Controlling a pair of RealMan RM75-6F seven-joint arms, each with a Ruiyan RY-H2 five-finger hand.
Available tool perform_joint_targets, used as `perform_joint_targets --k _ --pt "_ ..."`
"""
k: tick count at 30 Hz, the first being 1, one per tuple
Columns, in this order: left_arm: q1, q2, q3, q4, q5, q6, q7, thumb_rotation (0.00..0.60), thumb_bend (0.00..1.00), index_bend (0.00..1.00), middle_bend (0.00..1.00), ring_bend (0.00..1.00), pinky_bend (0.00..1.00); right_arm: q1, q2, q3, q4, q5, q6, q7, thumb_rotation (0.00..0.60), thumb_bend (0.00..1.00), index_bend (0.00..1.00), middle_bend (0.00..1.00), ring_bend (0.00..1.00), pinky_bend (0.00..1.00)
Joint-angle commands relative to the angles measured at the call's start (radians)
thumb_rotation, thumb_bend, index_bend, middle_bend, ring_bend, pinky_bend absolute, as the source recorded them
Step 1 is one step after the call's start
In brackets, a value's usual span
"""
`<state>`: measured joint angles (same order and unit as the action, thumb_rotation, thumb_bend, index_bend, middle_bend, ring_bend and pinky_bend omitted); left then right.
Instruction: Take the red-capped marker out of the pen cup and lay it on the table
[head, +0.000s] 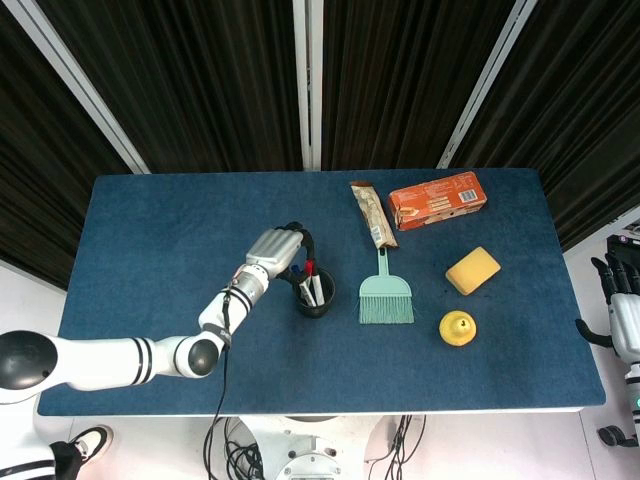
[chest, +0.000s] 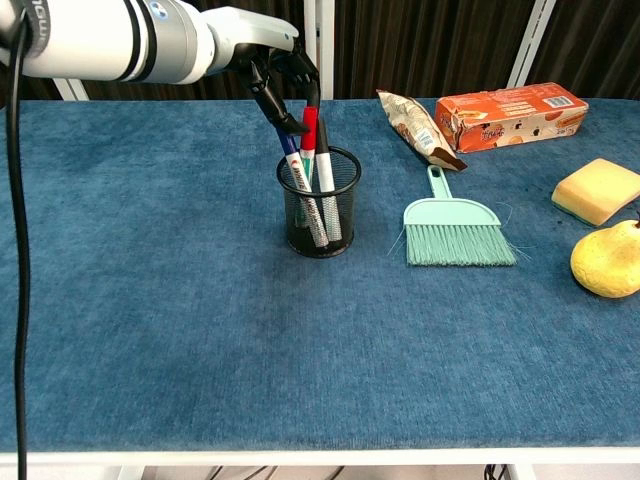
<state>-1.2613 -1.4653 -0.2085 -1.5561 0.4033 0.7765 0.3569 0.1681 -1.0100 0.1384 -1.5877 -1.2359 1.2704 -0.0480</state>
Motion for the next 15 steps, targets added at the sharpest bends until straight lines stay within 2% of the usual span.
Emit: perform_joint_targets --k 1,15 --pt "0.0 -0.002 0.0 0.002 0.0 0.002 0.0 0.6 0.32 0.51 0.24 0.09 0.19 0.0 0.0 0.0 0.002 0.0 -0.001 0.003 0.6 0.19 0.0 0.0 0.0 0.0" --pt "0.001 0.009 -0.008 -0.007 -0.007 0.003 -0.002 0.6 0.35 0.56 0.25 0.09 0.19 0.005 0.004 0.001 -0.003 0.007 -0.01 -0.003 0.6 0.19 0.0 0.0 0.0 0.0"
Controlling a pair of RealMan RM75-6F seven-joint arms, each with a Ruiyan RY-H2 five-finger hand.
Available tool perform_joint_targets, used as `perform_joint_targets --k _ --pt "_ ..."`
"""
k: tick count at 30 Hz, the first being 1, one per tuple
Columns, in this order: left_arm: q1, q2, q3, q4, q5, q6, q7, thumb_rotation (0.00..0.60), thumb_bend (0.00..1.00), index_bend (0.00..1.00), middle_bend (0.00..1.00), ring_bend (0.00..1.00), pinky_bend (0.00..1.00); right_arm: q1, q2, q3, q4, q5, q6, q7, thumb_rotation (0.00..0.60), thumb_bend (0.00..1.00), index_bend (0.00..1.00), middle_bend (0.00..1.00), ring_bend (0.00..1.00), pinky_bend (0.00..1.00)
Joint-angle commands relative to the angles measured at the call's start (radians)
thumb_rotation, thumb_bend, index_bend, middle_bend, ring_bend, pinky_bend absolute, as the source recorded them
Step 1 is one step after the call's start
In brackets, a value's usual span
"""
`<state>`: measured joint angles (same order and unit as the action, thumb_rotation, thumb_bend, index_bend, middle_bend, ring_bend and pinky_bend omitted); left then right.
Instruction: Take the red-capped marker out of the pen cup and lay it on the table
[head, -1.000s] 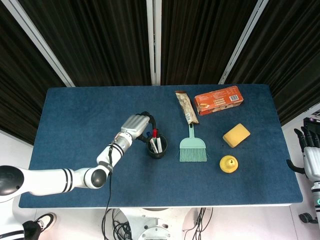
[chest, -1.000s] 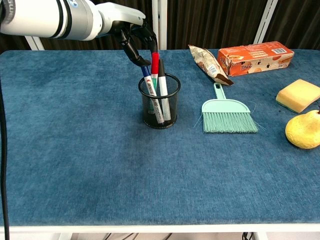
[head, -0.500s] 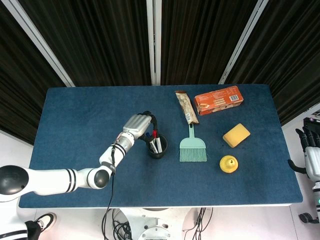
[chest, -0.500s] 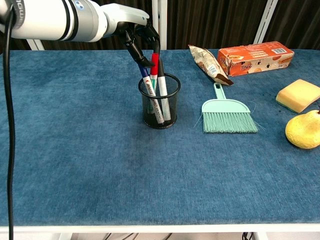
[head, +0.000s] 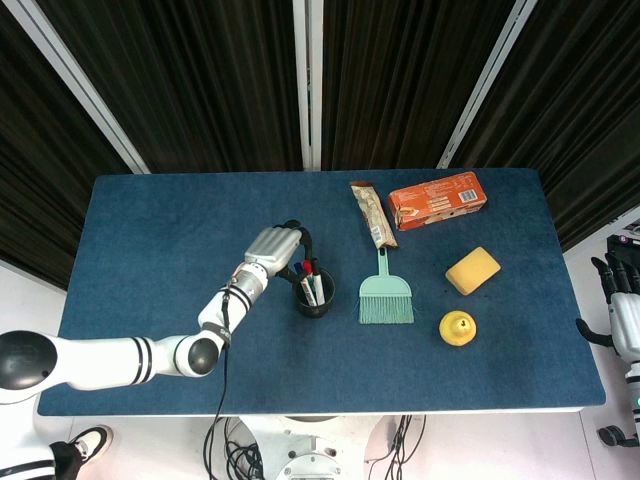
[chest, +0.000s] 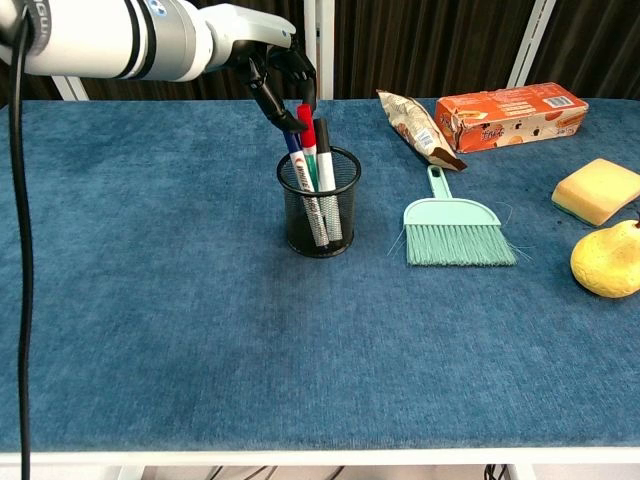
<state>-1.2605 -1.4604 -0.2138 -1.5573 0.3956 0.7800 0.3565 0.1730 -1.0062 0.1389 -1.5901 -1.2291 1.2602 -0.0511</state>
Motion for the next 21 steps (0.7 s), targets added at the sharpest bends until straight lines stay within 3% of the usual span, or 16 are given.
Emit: perform_joint_targets --k 1,8,21 --pt "0.001 0.007 -0.004 -0.011 0.002 0.0 -0.003 0.6 0.35 0.57 0.25 0.09 0.19 0.0 0.001 0.001 -0.001 0.001 0.002 0.0 0.6 0.19 0.0 0.0 0.0 0.0" --pt "0.017 0.083 -0.042 -0.11 0.028 0.022 -0.03 0.6 0.36 0.58 0.25 0.09 0.19 -0.002 0.007 0.003 -0.009 -0.003 0.01 0.0 0.6 0.19 0.0 0.0 0.0 0.0" --pt "0.178 0.434 -0.127 -0.433 0.154 0.176 -0.118 0.6 0.41 0.6 0.28 0.09 0.19 -0.001 0.004 0.0 -0.024 -0.008 0.02 -0.025 0.6 0.19 0.0 0.0 0.0 0.0"
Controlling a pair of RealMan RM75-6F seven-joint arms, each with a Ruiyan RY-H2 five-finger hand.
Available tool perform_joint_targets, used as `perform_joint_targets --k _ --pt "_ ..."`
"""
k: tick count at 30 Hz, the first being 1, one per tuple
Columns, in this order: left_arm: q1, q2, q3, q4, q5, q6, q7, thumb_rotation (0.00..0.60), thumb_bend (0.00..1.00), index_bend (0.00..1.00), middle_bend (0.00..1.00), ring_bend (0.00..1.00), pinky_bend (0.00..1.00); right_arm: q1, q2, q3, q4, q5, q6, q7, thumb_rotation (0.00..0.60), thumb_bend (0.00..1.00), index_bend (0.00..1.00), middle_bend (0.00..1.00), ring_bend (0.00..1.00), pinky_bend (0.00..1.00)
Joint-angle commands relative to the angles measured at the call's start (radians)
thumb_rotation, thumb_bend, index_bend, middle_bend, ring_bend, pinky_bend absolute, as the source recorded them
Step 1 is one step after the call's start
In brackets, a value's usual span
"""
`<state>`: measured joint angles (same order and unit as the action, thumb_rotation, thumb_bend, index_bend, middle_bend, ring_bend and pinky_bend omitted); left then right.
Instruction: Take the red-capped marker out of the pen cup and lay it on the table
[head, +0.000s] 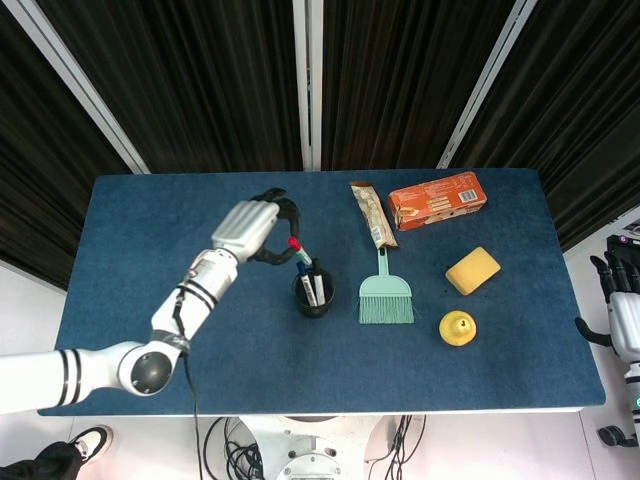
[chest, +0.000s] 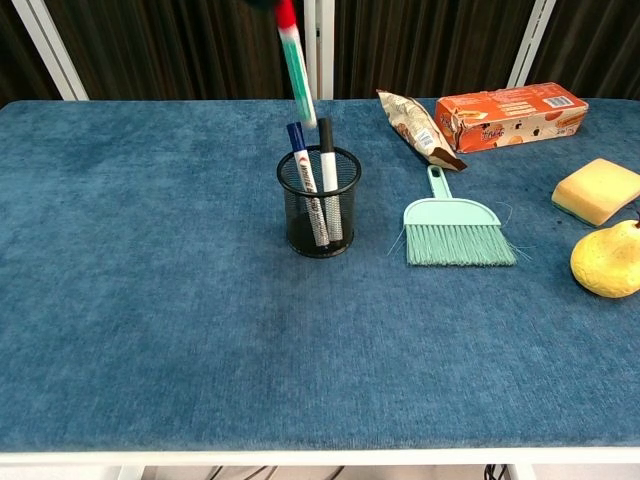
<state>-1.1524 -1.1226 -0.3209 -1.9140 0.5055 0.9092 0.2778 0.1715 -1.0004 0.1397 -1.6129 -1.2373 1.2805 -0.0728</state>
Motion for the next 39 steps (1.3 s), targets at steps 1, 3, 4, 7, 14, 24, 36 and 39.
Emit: perform_joint_targets --k 1,3,4,7,14,24,36,39 --pt "0.088 0.116 -0.016 -0.087 0.054 0.053 -0.048 0.6 0.41 0.6 0.28 0.09 0.19 0.002 -0.004 -0.001 -0.001 0.001 -0.001 -0.006 0.6 0.19 0.0 0.0 0.0 0.0" --pt "0.134 0.147 0.007 -0.101 0.083 0.059 -0.07 0.6 0.41 0.61 0.28 0.09 0.19 0.005 -0.008 -0.001 0.0 0.002 -0.004 -0.011 0.6 0.19 0.0 0.0 0.0 0.0" --pt "0.153 0.154 0.02 -0.102 0.097 0.058 -0.079 0.6 0.41 0.61 0.28 0.09 0.19 0.006 -0.01 -0.001 0.0 0.003 -0.006 -0.013 0.6 0.19 0.0 0.0 0.0 0.0" --pt "0.214 0.144 0.061 -0.073 0.156 0.058 -0.12 0.6 0.41 0.61 0.28 0.09 0.19 0.012 -0.018 -0.004 0.001 0.003 -0.015 -0.024 0.6 0.19 0.0 0.0 0.0 0.0" --pt "0.29 0.04 0.113 0.073 0.265 -0.031 -0.257 0.6 0.41 0.62 0.28 0.09 0.19 0.015 -0.027 -0.007 -0.001 0.008 -0.016 -0.044 0.6 0.19 0.0 0.0 0.0 0.0" --pt "0.301 -0.026 0.145 0.204 0.351 -0.181 -0.331 0.6 0.27 0.05 0.17 0.06 0.13 0.007 -0.023 0.0 0.003 0.014 0.0 -0.027 0.6 0.19 0.0 0.0 0.0 0.0" --pt "0.495 0.003 0.166 0.154 0.682 0.249 -0.259 0.6 0.19 0.0 0.05 0.0 0.06 0.005 -0.038 -0.002 0.037 -0.01 0.009 0.01 0.6 0.19 0.0 0.0 0.0 0.0" --pt "0.595 -0.041 0.243 0.239 0.817 0.431 -0.151 0.6 0.21 0.01 0.05 0.0 0.05 0.003 -0.052 -0.003 0.057 -0.041 0.034 0.016 0.6 0.19 0.0 0.0 0.0 0.0"
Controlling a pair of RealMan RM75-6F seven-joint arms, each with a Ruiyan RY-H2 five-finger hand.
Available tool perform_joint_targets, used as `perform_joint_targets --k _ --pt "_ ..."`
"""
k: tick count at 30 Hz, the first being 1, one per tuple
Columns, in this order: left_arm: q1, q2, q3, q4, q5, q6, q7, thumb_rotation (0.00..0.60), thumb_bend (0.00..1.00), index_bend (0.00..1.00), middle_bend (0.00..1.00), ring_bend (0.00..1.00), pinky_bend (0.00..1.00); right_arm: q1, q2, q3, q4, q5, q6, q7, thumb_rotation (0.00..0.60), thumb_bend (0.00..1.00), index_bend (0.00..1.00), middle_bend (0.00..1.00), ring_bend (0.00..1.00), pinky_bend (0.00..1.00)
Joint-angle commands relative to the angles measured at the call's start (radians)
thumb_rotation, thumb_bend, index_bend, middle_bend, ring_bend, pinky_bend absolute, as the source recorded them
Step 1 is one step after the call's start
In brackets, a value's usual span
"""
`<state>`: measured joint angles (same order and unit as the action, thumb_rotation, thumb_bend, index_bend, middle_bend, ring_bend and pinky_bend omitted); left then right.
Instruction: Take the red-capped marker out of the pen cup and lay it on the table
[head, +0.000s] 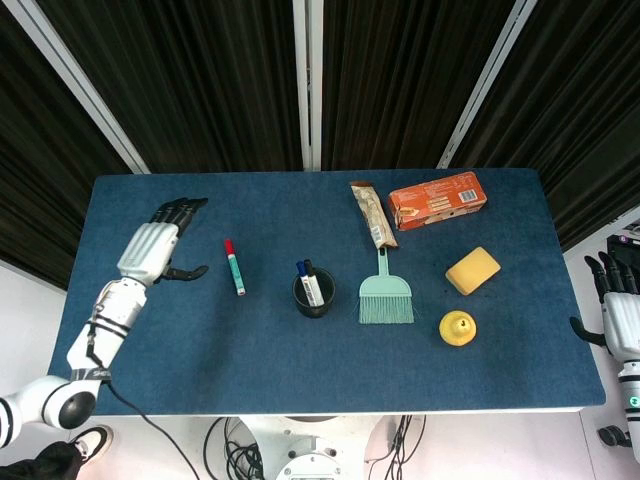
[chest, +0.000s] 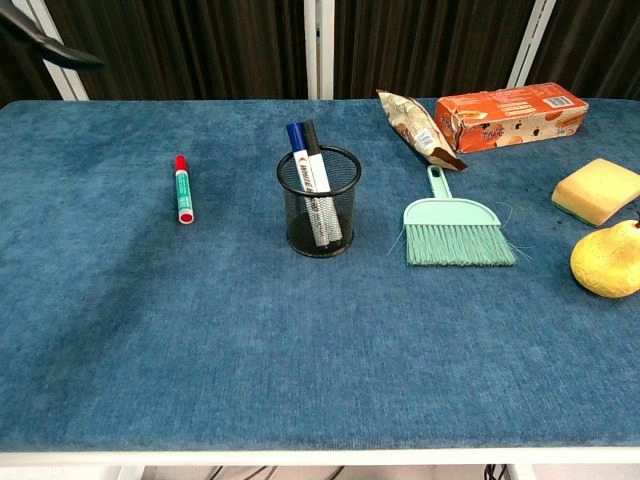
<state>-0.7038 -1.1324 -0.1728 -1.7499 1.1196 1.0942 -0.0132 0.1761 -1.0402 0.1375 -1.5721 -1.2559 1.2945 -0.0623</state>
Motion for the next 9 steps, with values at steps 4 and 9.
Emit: perform_joint_targets --k 4,9 --pt "0.274 -0.108 0.199 0.215 0.281 0.377 0.247 0.6 0.22 0.04 0.05 0.0 0.04 -0.007 -0.082 0.002 0.106 -0.071 0.101 -0.036 0.6 0.19 0.0 0.0 0.0 0.0" --pt "0.395 -0.144 0.267 0.351 0.298 0.433 0.205 0.6 0.19 0.02 0.04 0.0 0.04 -0.013 -0.123 -0.016 0.159 -0.102 0.112 -0.019 0.6 0.18 0.0 0.0 0.0 0.0"
